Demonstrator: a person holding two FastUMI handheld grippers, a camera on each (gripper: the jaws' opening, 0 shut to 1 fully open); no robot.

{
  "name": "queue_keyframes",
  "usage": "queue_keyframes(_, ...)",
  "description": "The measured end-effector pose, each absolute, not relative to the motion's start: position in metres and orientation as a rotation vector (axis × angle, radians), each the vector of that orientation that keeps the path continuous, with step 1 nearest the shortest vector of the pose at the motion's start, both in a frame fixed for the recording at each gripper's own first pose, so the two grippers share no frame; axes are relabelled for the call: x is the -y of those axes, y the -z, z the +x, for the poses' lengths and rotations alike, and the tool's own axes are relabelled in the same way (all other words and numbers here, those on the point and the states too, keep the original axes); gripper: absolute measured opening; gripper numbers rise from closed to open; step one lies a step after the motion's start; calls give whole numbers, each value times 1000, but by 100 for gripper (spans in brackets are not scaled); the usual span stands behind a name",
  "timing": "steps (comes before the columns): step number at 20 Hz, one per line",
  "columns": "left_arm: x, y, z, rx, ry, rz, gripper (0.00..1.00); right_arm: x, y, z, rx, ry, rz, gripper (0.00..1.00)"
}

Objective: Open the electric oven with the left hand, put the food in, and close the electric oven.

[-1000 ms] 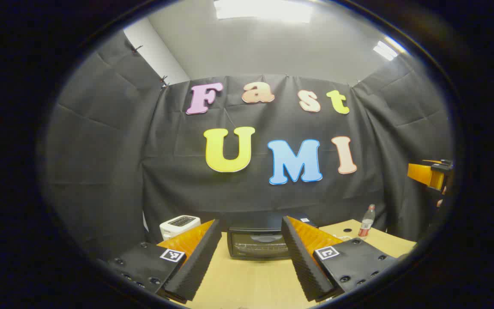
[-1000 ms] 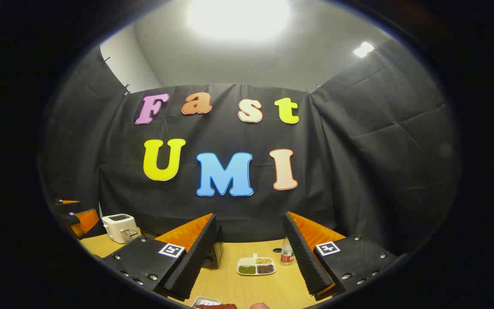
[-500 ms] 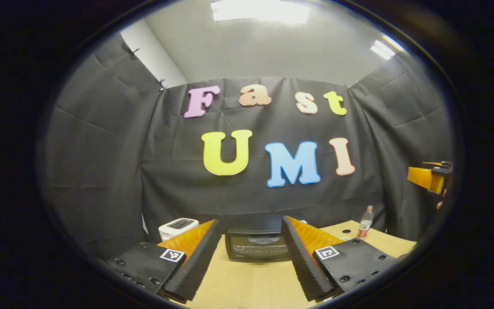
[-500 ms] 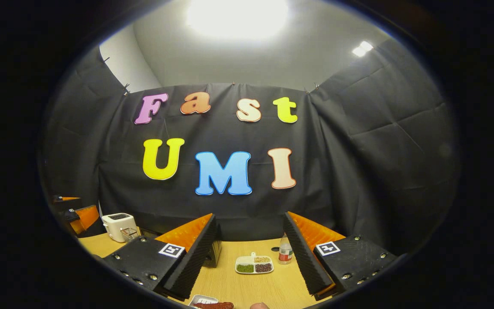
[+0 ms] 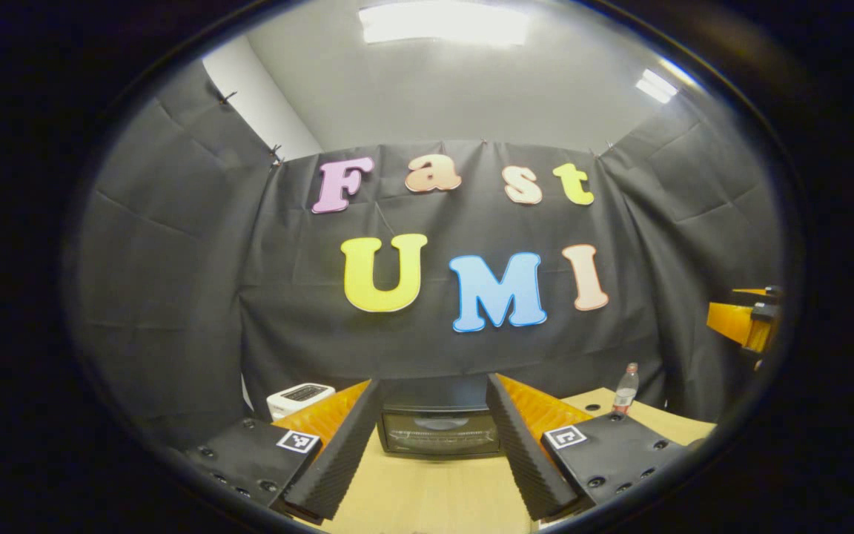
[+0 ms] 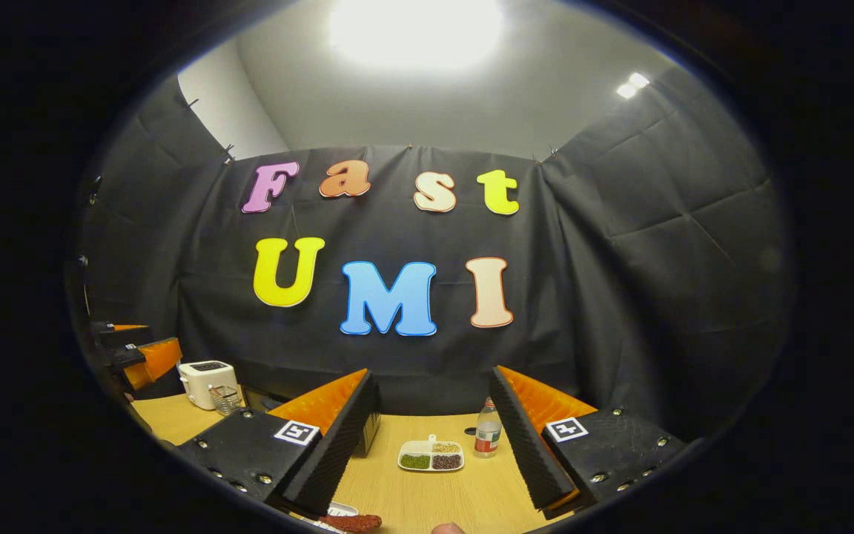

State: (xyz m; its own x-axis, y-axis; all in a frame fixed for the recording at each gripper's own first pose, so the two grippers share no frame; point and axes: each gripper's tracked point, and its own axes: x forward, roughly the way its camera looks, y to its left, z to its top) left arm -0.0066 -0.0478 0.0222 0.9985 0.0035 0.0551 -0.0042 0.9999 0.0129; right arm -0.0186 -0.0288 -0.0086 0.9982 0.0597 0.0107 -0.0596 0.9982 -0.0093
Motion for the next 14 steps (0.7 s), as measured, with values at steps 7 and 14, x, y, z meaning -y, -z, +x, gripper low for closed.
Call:
queue_keyframes(7, 47, -10, 18, 34, -39, 19, 94, 38, 23, -22, -10, -82, 23, 95)
queue_keyframes(14, 50, 12, 97, 22, 25, 7, 99, 35, 18, -5, 0, -13, 42, 95)
